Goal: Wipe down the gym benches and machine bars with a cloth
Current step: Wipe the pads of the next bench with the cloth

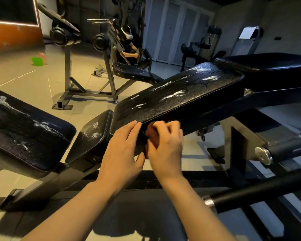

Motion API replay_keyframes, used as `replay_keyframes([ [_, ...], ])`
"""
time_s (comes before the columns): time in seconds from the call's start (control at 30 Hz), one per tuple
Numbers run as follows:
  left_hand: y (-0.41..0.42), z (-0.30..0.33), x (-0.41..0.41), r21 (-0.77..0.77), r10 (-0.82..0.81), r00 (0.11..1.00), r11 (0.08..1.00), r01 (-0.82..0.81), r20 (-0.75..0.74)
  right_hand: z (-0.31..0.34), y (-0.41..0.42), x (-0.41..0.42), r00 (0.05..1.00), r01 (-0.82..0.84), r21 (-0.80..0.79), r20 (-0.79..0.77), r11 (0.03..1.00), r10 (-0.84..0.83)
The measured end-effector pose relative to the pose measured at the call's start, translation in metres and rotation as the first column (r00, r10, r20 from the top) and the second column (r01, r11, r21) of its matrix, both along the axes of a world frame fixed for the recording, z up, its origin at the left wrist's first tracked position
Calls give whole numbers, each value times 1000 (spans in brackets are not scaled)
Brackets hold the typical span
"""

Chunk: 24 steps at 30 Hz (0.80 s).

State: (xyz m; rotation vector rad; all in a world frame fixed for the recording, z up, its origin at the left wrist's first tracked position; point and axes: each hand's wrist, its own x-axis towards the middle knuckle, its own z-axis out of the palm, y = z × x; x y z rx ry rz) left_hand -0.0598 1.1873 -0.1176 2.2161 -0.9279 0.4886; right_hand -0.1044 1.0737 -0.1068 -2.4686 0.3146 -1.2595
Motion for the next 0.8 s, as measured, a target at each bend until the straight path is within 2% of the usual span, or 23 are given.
replay_keyframes([
  [0.07,1,0,1,-5,-10,1000,1000,10,-3,-3,3,2,997,-82,53,4,995,82],
  [0.1,2,0,1,-8,-15,1000,1000,15,-3,1,1,1,994,-86,93,71,992,80],
  [0.2,4,0,2,-11,-24,1000,1000,24,3,26,-17,-5,936,57,123,339,991,-95],
  [0.27,5,0,4,-10,-29,1000,1000,29,8,38,-31,-6,878,171,142,427,975,-216],
  [0.33,6,0,6,-7,-29,1000,1000,29,6,37,-34,-2,870,239,113,417,965,-264],
  [0.43,7,-1,8,5,-19,1000,1000,19,16,22,-17,6,932,238,-48,292,970,-214],
  [0.53,5,-2,9,-5,-13,1000,1000,14,19,6,-7,10,985,108,-116,147,987,-90],
  [0.6,3,-2,9,-11,-6,1000,1000,6,17,3,-11,7,997,-5,-70,72,998,10],
  [0.67,1,-1,8,-19,-2,1000,1000,2,8,14,-16,1,988,-50,97,153,994,35],
  [0.73,0,0,9,-33,-4,1000,999,4,3,30,-24,-7,938,21,205,334,979,-90],
  [0.8,0,1,9,-44,-7,1000,999,8,13,40,-35,-11,866,137,230,445,964,-229],
])
